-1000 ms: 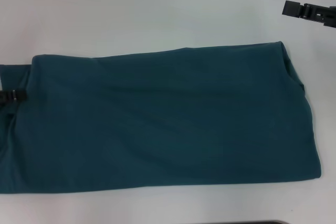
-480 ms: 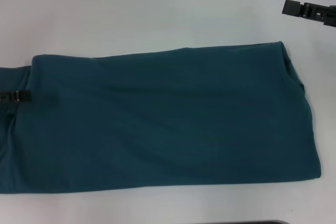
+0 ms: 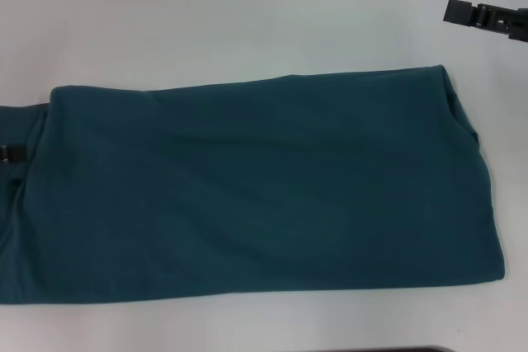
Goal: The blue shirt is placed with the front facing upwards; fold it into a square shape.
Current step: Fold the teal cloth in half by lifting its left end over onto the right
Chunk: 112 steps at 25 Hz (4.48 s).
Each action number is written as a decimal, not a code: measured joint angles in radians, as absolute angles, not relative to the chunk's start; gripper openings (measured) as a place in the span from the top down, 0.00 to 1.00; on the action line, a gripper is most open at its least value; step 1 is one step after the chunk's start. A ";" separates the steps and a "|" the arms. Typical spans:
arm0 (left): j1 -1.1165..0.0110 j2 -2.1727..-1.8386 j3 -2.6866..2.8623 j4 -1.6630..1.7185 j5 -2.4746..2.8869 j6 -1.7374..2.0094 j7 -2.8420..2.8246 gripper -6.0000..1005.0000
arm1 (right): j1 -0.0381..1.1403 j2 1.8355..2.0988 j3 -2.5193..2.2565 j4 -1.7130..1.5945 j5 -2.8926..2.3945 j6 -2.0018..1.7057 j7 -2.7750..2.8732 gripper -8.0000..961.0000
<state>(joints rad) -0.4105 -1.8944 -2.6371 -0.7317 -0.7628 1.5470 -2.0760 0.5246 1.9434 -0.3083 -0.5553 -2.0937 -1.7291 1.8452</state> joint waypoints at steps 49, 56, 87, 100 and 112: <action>-0.473 -1.876 -2.635 -0.733 -0.563 1.627 -2.183 0.14 | 0.518 1.931 -0.308 -0.557 -2.069 -1.729 1.845 0.16; -0.472 -1.877 -2.627 -0.733 -0.561 1.635 -2.190 0.14 | 0.519 1.930 -0.308 -0.557 -2.069 -1.729 1.845 0.16; -0.501 -1.875 -2.618 -0.752 -0.533 1.635 -2.216 0.16 | 0.515 1.928 -0.308 -0.557 -2.068 -1.729 1.845 0.16; -0.509 -1.874 -2.619 -0.746 -0.511 1.614 -2.224 0.16 | 0.514 1.923 -0.301 -0.557 -2.068 -1.730 1.846 0.17; -0.511 -1.877 -2.611 -0.746 -0.506 1.610 -2.229 0.16 | 0.514 1.919 -0.299 -0.557 -2.068 -1.729 1.848 0.17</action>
